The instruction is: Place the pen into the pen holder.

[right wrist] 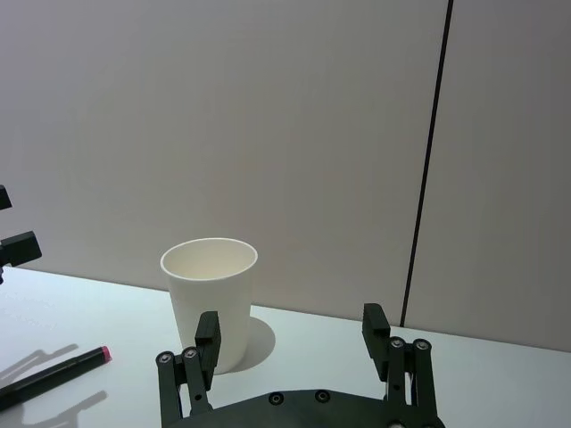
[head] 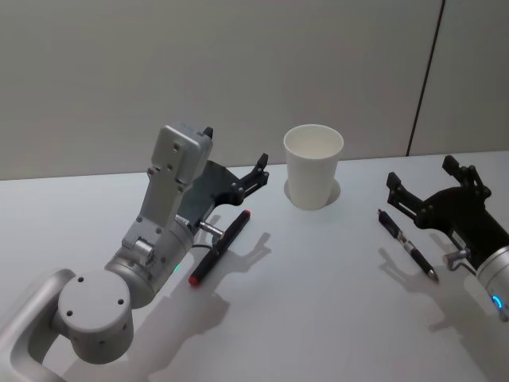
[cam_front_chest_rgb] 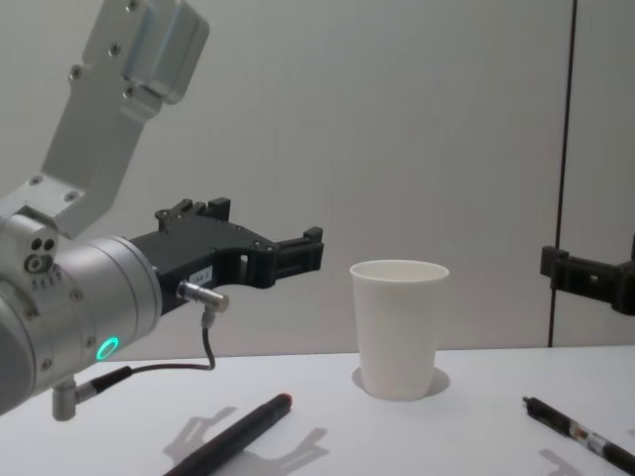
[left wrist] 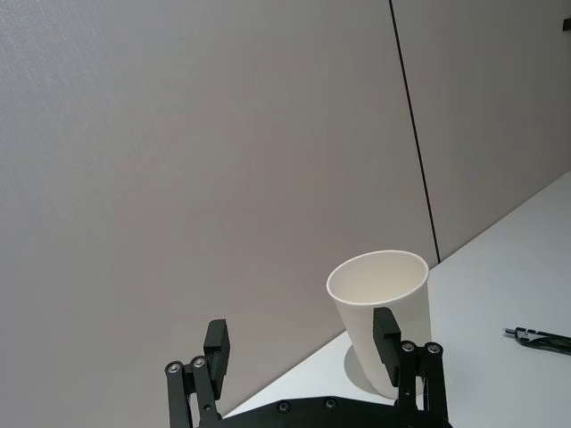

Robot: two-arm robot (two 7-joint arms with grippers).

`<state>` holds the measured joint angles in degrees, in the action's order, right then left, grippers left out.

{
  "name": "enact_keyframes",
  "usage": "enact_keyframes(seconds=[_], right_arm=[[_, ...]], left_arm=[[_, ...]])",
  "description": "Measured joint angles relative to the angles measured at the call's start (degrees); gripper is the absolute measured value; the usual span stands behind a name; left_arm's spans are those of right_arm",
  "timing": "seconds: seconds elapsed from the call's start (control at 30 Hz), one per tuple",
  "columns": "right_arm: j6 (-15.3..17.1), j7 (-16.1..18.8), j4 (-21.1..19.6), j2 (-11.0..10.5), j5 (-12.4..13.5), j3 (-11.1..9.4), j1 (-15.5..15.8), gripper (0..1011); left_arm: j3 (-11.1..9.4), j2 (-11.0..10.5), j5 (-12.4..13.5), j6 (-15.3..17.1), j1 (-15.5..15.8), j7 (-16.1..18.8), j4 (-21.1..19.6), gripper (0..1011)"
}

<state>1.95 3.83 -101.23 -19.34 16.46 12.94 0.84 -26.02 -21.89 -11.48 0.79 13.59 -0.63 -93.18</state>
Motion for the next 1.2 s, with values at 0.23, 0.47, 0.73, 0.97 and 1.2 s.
enact_keyframes(seconds=[0.23, 0.47, 0.73, 0.97, 1.2], right_arm=[[0.0, 0.0, 0.0, 0.0, 0.0, 0.0, 0.0, 1002], [0.0, 0.0, 0.0, 0.0, 0.0, 0.0, 0.0, 1002], [0.0, 0.0, 0.0, 0.0, 0.0, 0.0, 0.0, 1002], [0.0, 0.0, 0.0, 0.0, 0.0, 0.0, 0.0, 1002], [0.0, 0.0, 0.0, 0.0, 0.0, 0.0, 0.0, 1002]], left_arm=[[0.0, 0.0, 0.0, 0.0, 0.0, 0.0, 0.0, 1001], [0.0, 0.0, 0.0, 0.0, 0.0, 0.0, 0.0, 1001], [0.0, 0.0, 0.0, 0.0, 0.0, 0.0, 0.0, 1001], [0.0, 0.0, 0.0, 0.0, 0.0, 0.0, 0.0, 1001], [0.0, 0.0, 0.0, 0.0, 0.0, 0.0, 0.0, 1001]])
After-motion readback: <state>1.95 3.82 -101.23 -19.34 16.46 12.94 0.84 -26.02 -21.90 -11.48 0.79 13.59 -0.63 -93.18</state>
